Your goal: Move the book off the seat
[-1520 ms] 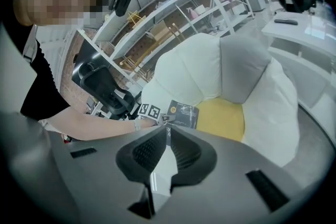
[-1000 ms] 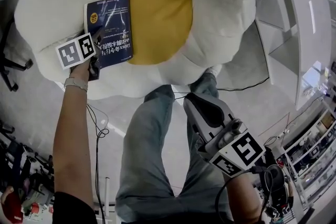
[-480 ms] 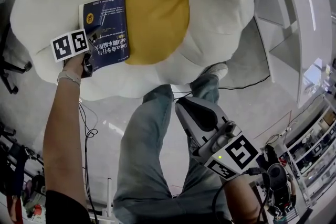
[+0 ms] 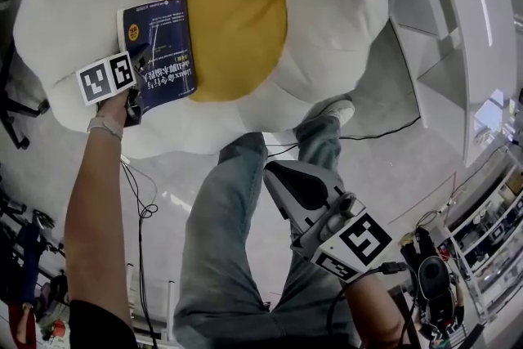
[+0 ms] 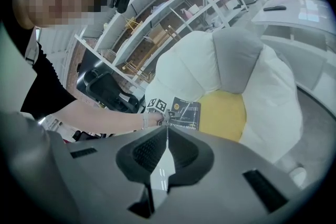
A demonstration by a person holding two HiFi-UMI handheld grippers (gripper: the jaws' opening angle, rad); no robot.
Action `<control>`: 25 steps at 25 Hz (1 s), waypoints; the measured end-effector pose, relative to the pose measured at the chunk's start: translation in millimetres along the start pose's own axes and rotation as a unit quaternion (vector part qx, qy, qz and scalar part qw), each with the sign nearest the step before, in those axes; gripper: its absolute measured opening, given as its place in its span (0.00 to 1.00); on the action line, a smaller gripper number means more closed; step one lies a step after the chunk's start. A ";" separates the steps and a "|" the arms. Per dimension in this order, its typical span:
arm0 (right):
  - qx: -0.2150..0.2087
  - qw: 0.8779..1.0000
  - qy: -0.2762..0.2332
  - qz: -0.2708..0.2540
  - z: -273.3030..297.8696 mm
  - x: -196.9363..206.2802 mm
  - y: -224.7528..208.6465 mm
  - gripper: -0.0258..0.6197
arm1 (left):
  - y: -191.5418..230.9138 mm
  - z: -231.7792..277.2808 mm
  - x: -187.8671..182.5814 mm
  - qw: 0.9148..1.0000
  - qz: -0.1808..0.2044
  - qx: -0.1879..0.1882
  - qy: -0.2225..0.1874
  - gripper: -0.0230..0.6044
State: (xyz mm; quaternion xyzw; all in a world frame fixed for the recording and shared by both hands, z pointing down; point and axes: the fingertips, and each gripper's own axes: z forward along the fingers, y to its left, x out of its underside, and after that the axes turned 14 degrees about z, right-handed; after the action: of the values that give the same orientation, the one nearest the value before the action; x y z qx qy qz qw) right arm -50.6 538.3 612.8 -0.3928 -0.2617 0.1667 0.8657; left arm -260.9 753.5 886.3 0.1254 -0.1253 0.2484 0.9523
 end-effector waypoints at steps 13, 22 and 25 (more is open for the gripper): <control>-0.027 1.000 -0.001 -0.007 -34.8 -12.9 -23.4 0.06 | -42.2 -29.2 -6.6 1.000 0.011 -0.015 -0.017 0.31; -0.037 0.999 0.006 -0.029 -74.9 -32.1 -51.3 0.06 | -106.4 -56.1 -17.3 0.996 0.088 -0.013 0.001 0.31; -0.034 0.999 -0.009 -0.022 -92.5 -42.6 -64.1 0.06 | -135.1 -68.4 -18.8 0.993 0.115 0.000 0.011 0.31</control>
State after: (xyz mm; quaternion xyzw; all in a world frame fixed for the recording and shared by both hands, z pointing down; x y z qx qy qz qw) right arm -25.6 421.7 597.0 -0.4145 -0.2837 0.1425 0.8529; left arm -196.6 651.6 792.7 0.1074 -0.1286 0.3578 0.9187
